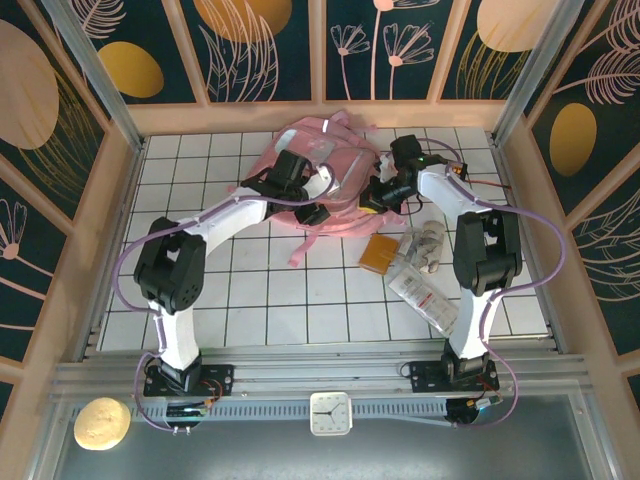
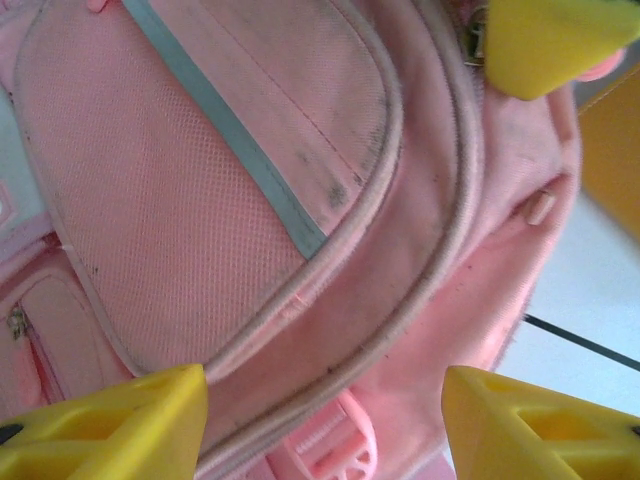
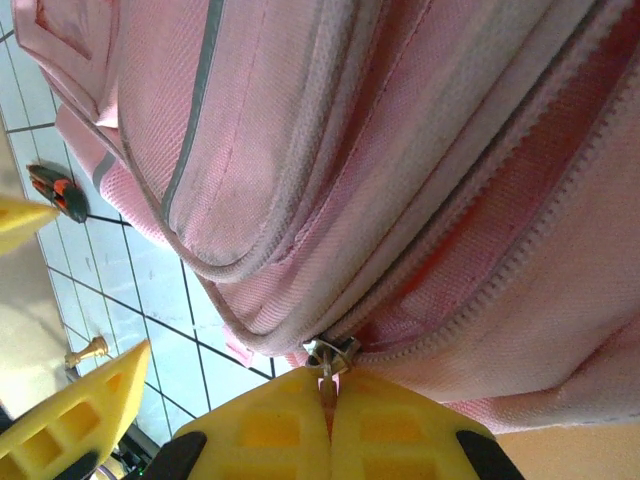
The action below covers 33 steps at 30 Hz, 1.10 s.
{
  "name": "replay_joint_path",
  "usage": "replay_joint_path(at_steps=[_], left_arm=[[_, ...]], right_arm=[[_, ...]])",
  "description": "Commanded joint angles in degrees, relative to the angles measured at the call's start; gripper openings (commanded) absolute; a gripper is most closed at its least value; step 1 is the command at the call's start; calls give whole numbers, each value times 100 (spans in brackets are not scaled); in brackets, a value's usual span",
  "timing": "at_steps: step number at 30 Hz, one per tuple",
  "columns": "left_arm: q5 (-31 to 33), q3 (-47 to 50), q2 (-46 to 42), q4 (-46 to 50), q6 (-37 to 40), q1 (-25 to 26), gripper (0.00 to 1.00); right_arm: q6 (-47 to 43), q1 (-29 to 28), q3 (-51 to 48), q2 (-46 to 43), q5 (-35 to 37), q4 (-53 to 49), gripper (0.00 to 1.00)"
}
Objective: Pack the student bag
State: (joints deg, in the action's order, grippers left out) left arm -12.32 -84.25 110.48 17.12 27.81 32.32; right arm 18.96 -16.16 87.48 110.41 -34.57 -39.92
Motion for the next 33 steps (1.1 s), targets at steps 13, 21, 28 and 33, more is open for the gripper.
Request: replay_joint_path(at_steps=[13, 21, 28, 33], left_arm=[[-129, -977, 979, -150, 549, 106, 30], [-636, -1338, 1170, 116, -47, 117, 0], [-1004, -2705, 1661, 1075, -1274, 108, 0], [-987, -3040, 1686, 1374, -1620, 108, 0]], right_arm=[[93, -281, 825, -82, -88, -676, 0], [11, -268, 841, -8, 11, -764, 0], [189, -421, 551, -116, 201, -470, 0], [69, -798, 519, -10, 712, -712, 0]])
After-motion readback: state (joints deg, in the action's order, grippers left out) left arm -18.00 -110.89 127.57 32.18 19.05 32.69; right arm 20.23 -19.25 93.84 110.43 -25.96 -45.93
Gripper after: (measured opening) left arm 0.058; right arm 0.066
